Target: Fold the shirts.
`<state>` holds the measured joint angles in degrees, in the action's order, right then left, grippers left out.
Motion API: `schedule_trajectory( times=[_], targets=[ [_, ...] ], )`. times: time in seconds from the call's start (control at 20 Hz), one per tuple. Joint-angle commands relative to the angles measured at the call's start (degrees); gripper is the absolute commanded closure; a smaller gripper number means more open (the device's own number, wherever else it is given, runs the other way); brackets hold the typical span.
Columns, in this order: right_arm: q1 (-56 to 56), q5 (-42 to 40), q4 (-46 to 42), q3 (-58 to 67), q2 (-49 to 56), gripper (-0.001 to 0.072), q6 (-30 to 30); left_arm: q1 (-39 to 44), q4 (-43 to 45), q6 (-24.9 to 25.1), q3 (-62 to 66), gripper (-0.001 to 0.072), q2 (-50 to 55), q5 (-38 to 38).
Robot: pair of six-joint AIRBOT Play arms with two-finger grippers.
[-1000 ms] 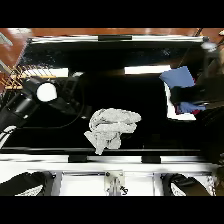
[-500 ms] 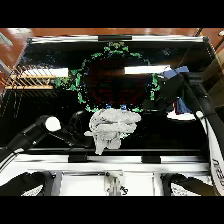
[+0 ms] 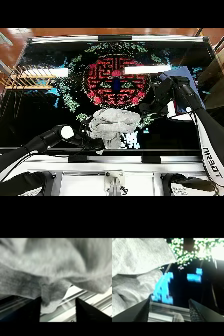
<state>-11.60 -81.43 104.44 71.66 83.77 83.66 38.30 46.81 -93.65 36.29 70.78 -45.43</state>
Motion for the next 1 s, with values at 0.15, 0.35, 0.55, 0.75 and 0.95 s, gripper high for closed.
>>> schedule_trajectory(
  times=[0.15,0.35,0.55,0.75,0.95],
  targets=[
    [0.0,2.2,0.8,-2.6,2.9,0.0041,-0.4,-1.2,-2.2,3.3,0.8,0.0677,1.0,0.3],
    [0.0,8.6,10.1,-2.7,7.4,0.0042,-0.4,-3.0,-0.3,5.6,1.8,0.0678,-0.5,-4.4],
    [0.0,14.4,14.6,-2.7,10.9,0.0043,-0.5,-3.1,1.4,5.6,1.8,0.0678,-3.0,-6.2],
    [0.0,15.5,14.6,-2.7,11.7,0.0585,-1.8,-4.4,2.0,5.6,1.9,0.0678,-4.9,-6.3],
    [0.0,16.4,11.5,-0.5,7.0,0.0644,2.9,-10.6,15.8,4.8,8.5,0.068,-7.1,-14.6]
  ],
)
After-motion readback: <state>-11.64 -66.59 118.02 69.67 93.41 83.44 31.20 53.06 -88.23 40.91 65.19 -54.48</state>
